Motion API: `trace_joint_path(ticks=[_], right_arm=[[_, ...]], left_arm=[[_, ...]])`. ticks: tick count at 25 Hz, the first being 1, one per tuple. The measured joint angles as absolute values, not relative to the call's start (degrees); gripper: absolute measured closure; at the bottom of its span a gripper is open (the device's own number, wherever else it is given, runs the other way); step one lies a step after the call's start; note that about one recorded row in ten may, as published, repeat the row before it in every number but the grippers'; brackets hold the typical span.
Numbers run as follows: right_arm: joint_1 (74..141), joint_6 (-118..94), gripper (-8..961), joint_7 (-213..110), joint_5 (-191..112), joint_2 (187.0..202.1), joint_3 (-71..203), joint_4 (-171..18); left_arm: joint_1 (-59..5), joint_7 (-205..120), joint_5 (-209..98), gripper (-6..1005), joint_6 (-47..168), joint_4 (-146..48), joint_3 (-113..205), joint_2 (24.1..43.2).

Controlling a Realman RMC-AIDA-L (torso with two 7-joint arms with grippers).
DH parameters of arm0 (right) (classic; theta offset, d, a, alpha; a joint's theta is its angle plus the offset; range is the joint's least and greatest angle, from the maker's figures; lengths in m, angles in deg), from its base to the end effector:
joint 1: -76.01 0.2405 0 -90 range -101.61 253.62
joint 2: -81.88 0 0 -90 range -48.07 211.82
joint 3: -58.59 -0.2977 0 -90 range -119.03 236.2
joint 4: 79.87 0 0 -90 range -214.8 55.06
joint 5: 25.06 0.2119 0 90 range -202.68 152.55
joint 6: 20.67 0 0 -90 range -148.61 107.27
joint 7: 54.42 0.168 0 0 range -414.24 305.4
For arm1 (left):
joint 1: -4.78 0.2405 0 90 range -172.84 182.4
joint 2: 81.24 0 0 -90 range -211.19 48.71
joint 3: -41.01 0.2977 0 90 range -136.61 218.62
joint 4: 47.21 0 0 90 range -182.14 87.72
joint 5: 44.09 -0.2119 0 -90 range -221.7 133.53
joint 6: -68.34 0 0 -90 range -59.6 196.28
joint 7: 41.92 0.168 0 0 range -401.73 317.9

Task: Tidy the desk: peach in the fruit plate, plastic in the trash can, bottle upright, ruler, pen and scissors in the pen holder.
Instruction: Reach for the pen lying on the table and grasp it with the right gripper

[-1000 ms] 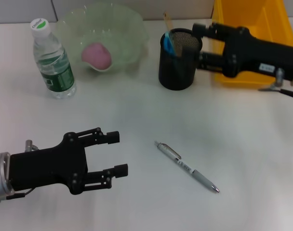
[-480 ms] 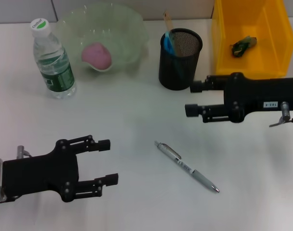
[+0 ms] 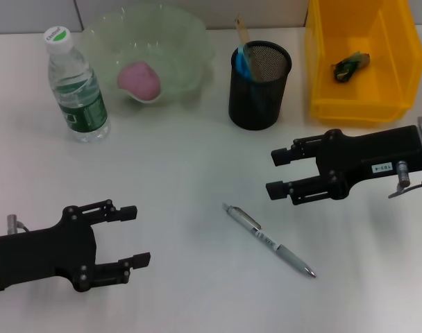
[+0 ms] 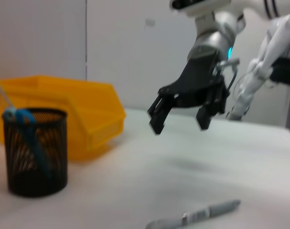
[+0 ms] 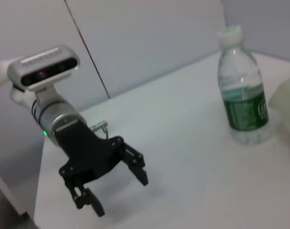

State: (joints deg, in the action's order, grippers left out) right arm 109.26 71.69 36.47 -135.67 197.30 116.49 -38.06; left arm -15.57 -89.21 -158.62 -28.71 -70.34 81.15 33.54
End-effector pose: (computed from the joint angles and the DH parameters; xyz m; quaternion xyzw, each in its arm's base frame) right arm 0.2511 0.3583 -0.0455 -0.9659 0.1952 0.1699 0.0116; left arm -0.3484 0.2608 -0.0502 -0.9553 -0.1006 -0.2528 0.1158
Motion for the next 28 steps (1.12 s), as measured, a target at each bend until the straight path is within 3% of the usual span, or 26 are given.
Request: trace_joint_path(ticks=[15, 23, 28], right_arm=[[112.1, 71.4, 239, 42.8, -144.8, 199.87, 116.7, -34.1], [112.8, 70.9, 239, 44.2, -146.1, 200.09, 116.7, -33.7], [116.7, 72.2, 239, 55.1, -151.7, 200.14, 119.1, -29.6]], left_arm=[[-15.4, -87.6, -160.3, 245, -28.2, -70.4, 81.4, 33.55], [-15.5, -87.4, -160.3, 245, -28.1, -70.4, 81.4, 33.74], [-15.7, -87.4, -160.3, 245, -28.0, -70.4, 81.4, 34.03]])
